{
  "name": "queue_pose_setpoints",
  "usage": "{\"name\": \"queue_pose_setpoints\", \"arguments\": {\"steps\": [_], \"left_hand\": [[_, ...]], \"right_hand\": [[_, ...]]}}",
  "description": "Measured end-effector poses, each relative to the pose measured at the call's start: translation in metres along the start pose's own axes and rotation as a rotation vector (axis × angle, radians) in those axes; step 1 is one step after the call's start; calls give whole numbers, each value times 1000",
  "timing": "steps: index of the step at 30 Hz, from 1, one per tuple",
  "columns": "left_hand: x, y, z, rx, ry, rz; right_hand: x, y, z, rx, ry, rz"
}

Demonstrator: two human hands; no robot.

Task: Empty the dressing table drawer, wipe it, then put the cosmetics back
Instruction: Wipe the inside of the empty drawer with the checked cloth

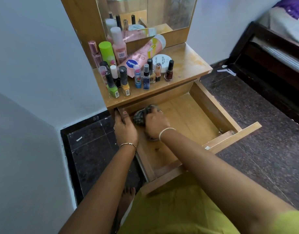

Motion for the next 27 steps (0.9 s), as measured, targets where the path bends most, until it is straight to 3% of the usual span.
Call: {"name": "queue_pose_setpoints", "arguments": {"steps": [4,13,23,27], "left_hand": [[-2,-2,3,-25,34,10],[-5,-9,10,-27,86,-17],[-8,-14,20,-67,189,-235],[-34,-19,36,42,170,-42]], "right_hand": [[7,-13,-23,-121,2,-20],[11,-32,-14,-204,-52,-115],[7,-70,-5,-266,-6,-371],[-5,-73,16,-190,180,-508]]}}
Point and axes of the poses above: each hand's wrist, its own y-axis towards the middle knuckle, its own x-axis out of the palm, z = x × y, the point moved 9 cm from there along y, towards the middle knuckle, and after that the axes turned 1 degree about x, right-handed, at the moved point
